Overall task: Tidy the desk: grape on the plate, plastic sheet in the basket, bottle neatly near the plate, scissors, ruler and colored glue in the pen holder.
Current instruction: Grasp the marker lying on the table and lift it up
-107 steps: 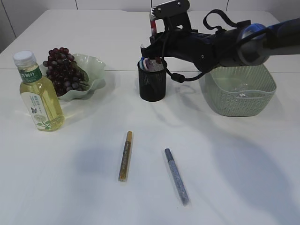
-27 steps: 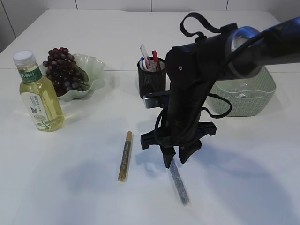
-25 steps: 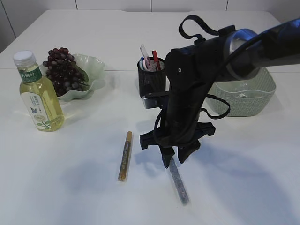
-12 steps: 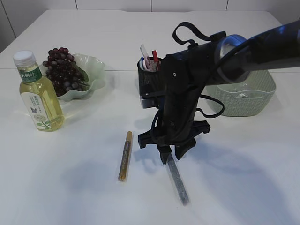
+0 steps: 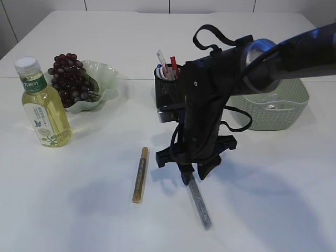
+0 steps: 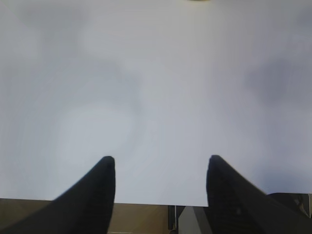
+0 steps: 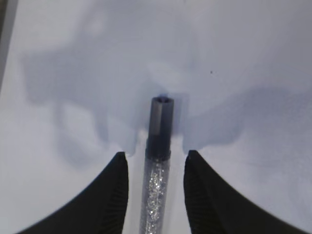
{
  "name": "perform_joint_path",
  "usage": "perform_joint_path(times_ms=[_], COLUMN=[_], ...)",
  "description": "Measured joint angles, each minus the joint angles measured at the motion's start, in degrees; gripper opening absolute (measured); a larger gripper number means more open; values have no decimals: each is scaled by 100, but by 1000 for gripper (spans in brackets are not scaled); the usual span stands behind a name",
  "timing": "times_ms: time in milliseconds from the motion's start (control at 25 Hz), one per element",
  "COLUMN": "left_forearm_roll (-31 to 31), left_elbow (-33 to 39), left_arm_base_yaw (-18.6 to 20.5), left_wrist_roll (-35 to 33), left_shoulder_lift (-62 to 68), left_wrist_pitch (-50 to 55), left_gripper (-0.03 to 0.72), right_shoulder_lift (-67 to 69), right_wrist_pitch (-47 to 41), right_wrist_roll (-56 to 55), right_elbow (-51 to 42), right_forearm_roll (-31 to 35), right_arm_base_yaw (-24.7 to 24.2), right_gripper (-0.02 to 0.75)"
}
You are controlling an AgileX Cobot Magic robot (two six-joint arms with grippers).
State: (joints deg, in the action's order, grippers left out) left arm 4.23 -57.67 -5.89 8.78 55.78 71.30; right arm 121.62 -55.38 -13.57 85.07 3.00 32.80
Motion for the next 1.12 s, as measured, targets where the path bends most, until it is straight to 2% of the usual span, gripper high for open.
perform_joint_path(times_ms=[1120], left_forearm_roll=[0], left_elbow=[0], left_arm_base_yaw=[0], left_wrist_roll=[0], left_shoulder_lift=[0], left_wrist_pitch=[0], left_gripper=[435], right_shoulder_lift=[4], right_wrist_pitch=[-342], right_wrist_roll=[0], right_elbow=[0], right_forearm_roll=[196], right_arm_base_yaw=[0], right_gripper=[313])
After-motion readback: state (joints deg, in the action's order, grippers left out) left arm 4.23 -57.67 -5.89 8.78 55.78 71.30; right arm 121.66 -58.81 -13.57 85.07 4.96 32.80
